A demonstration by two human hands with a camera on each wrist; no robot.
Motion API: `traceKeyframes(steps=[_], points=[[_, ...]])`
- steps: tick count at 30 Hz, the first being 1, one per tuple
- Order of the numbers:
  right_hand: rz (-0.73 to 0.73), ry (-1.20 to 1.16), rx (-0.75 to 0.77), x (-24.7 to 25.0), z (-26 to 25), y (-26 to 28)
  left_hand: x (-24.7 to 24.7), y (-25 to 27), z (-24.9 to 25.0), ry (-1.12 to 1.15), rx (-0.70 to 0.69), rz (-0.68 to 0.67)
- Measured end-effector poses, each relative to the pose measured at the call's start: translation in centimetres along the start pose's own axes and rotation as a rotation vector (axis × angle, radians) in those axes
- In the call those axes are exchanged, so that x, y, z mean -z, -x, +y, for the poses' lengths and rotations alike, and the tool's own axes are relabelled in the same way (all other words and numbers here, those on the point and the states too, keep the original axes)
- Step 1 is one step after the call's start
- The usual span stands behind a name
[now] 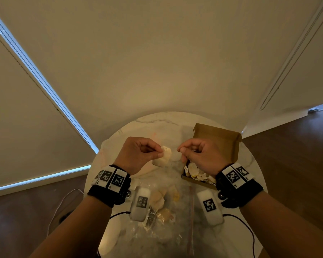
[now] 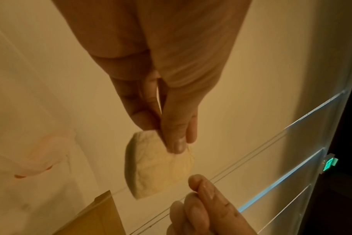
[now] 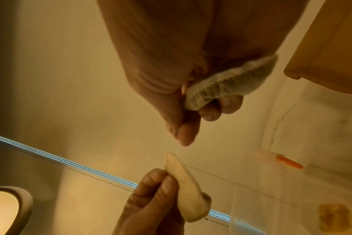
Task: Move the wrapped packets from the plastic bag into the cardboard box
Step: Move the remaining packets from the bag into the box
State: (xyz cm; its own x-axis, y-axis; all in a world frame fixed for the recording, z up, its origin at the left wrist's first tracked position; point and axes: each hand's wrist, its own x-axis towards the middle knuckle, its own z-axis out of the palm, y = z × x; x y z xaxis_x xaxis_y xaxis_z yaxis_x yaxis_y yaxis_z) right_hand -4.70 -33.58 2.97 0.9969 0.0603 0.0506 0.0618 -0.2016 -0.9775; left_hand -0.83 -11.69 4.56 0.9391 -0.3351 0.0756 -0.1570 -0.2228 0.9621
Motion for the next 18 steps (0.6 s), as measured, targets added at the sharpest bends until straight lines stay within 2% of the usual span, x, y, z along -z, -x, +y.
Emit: traceKeyframes(steps=[3,8,14,18], points=[[0.007,0.099,0.016,-0.2,0.5,-0.2,-0.1,-0.1,0.5,0.022,-0.027,-0.014],[-0.149,0.302,0.008,-2.3,2.3,-0.2,-0.1,-0.6,2.0,0.003,-0.091,-0.009],[-0.195,0.180,-0.023,-3.9,2.8,0.3,0.4,-0.8,2.2,0.083,-0.067,0.026],[-0.179,0.127,-0.027,-3.1,2.5,0.4,0.9,-0.8,1.6,0.039,-0.067,0.030]])
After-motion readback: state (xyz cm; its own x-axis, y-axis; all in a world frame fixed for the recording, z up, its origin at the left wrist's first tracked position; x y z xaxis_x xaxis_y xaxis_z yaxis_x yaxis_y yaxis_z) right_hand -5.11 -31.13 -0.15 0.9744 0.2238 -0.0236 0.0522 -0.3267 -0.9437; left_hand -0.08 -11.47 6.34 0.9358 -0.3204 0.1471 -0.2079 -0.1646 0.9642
